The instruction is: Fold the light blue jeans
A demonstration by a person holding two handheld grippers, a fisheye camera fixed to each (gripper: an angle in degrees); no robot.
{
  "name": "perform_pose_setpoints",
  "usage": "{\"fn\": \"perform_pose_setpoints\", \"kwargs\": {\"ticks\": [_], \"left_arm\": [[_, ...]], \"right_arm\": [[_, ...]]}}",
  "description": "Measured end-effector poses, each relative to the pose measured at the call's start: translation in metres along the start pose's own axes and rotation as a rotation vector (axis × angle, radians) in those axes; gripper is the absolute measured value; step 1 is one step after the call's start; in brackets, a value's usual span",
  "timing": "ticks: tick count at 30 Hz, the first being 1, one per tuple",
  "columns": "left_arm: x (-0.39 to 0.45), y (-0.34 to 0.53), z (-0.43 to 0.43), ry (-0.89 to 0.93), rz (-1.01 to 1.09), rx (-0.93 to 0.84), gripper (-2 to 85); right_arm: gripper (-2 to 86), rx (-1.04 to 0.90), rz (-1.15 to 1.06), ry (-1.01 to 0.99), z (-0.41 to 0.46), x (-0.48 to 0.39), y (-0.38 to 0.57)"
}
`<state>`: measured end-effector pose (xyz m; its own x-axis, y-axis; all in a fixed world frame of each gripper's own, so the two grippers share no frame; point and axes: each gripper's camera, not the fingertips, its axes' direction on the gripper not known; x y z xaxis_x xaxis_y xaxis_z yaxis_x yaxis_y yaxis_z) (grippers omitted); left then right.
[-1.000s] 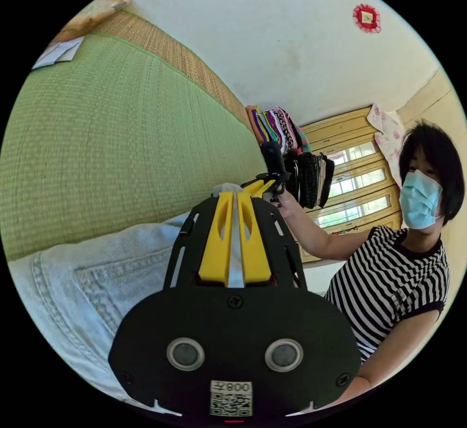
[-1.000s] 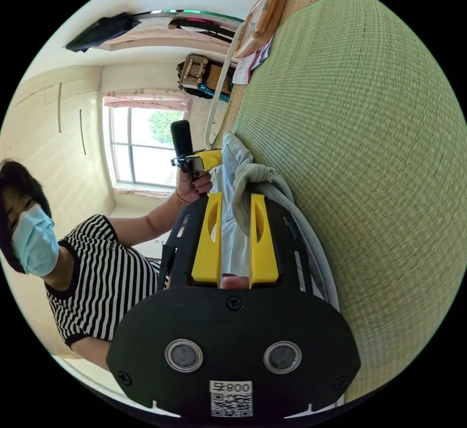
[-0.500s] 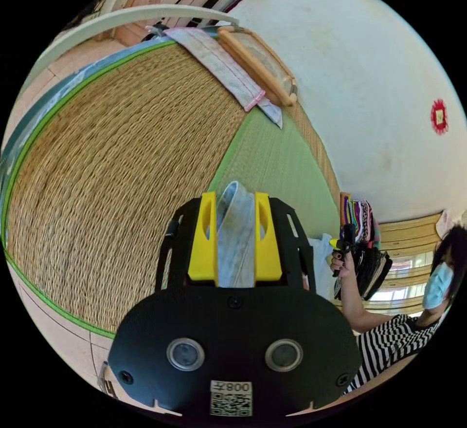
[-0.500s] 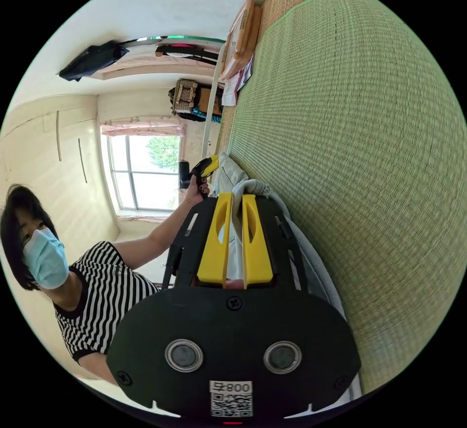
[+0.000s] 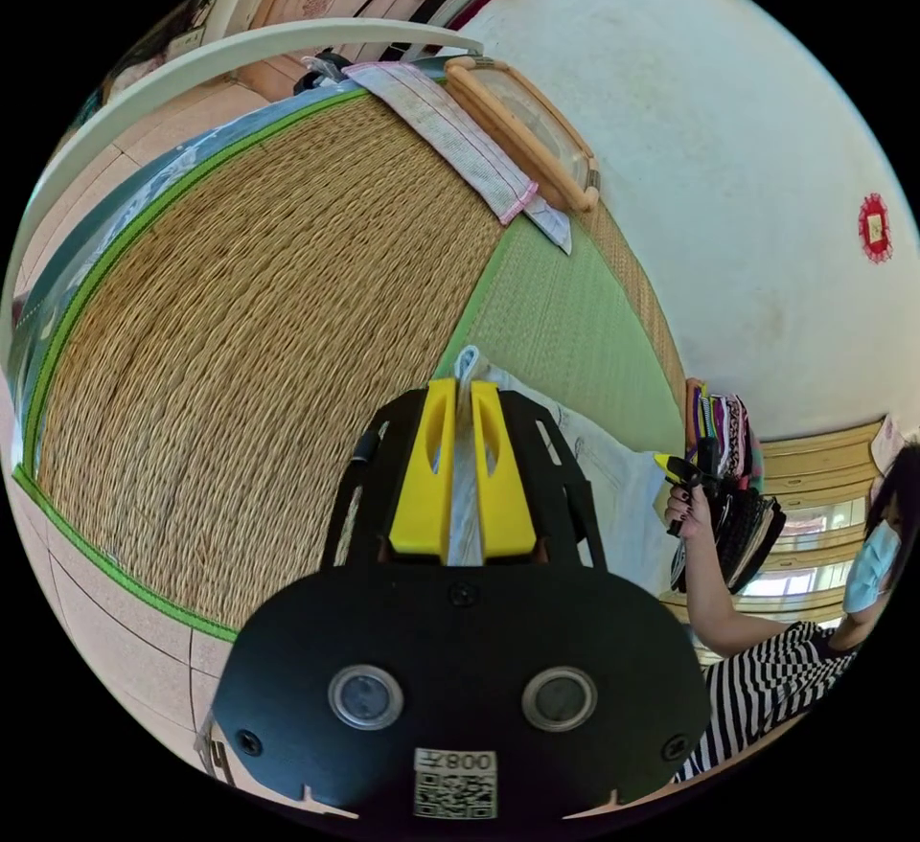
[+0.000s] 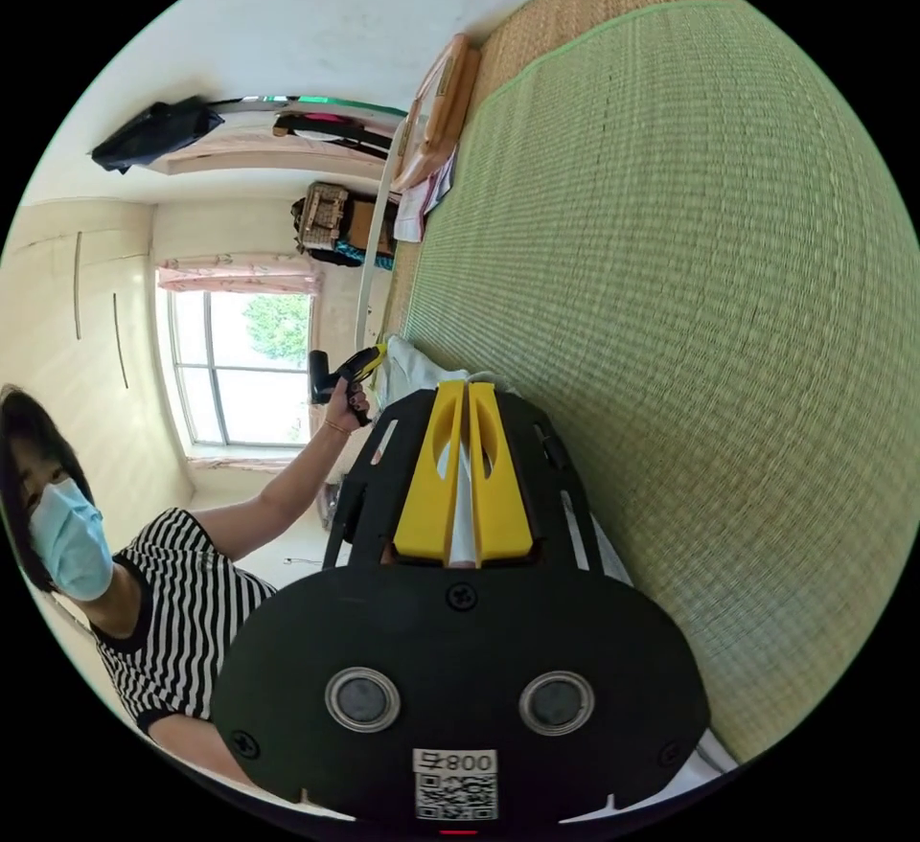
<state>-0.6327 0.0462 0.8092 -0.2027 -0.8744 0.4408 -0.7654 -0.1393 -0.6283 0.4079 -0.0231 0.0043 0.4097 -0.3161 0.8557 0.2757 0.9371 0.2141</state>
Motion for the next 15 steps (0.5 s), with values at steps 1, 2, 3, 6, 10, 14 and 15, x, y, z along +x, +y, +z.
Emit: {"fn": "perform_pose_setpoints", "kwargs": {"ticks": [1, 2, 3, 6, 10, 14, 15], "left_arm": [[-0.004, 0.002, 0.006, -0.006, -0.017, -0.003, 2.6], [-0.008, 0.004, 0.012, 0.001, -0.033, 0.000, 2.6], [-0.009, 0.004, 0.014, 0.000, -0.036, 0.000, 2.6], [-0.015, 0.010, 0.026, -0.014, -0.031, 0.005, 2.6], [-0.017, 0.024, 0.031, -0.073, -0.028, 0.090, 2.5], [0.015, 0.040, 0.052, 0.012, 0.156, 0.100, 2.3], [0.024, 0.043, 0.060, 0.036, 0.199, 0.080, 2.2]], "right_arm": [[0.3, 0.004, 0.031, -0.008, 0.004, 0.008, -0.001], [0.3, 0.006, 0.054, -0.022, 0.007, 0.015, 0.000], [0.3, 0.007, 0.060, -0.038, 0.009, 0.017, 0.000], [0.3, 0.013, 0.062, -0.062, 0.013, 0.019, 0.004], [0.2, 0.102, 0.051, -0.069, -0.001, 0.018, 0.023], [0.2, 0.212, 0.023, 0.022, -0.023, 0.009, 0.068], [0.3, 0.214, 0.017, 0.051, -0.022, 0.006, 0.076]]}}
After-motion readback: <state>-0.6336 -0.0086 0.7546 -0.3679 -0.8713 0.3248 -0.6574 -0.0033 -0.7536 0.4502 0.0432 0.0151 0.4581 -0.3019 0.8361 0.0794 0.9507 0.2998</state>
